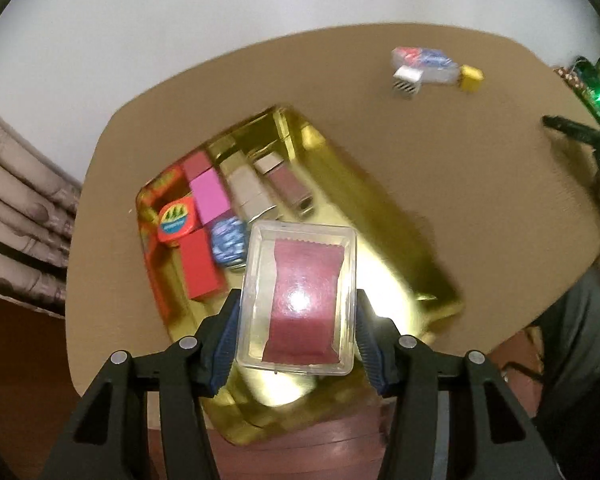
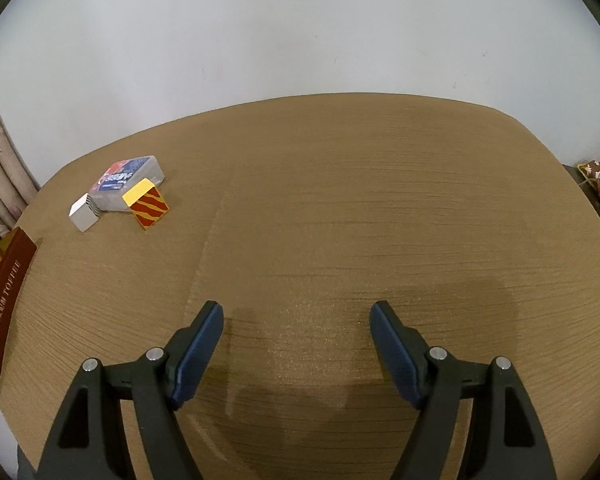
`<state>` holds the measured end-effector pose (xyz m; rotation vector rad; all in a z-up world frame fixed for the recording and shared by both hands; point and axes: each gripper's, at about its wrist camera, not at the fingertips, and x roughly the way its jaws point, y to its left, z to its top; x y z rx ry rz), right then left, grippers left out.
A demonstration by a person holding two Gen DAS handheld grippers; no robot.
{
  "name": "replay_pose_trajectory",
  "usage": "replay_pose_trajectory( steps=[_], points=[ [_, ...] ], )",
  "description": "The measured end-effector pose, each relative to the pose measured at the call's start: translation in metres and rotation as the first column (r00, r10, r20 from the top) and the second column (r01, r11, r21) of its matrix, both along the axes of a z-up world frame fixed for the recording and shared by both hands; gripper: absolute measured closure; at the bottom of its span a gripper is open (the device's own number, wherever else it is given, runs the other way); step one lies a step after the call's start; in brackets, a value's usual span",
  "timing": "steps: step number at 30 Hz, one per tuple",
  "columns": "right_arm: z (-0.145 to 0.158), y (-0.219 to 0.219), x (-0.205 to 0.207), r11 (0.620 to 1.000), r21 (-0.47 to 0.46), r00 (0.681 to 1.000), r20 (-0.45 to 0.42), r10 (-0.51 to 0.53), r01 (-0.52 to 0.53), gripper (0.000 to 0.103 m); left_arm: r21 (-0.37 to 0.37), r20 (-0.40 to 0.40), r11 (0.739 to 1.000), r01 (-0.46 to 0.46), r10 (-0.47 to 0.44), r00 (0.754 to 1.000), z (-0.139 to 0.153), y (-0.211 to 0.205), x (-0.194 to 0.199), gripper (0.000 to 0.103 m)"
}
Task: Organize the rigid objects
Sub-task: 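Lower the clear box into the gold tin and release it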
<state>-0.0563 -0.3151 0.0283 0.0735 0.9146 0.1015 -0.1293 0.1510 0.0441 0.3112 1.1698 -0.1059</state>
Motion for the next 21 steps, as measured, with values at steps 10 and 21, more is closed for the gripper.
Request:
replay_pose_trajectory(
  steps=[10,21],
  points=[
    [-0.003,0.011,0.003,0.999,-0.049,1.0,-0.009,0.002,-0.002,0.025,-0.016,-0.092,0.985,-0.172,0.17,0.981,-0.036,0.037,0.012,0.054],
    [-0.004,0.012,0.004,0.999,-0.04,1.0,-0.007,0.003,-0.003,0.024,0.023,-0.07,0.939,-0.344,0.344,0.936,-0.04,0.035,0.005,0.051]
  ],
)
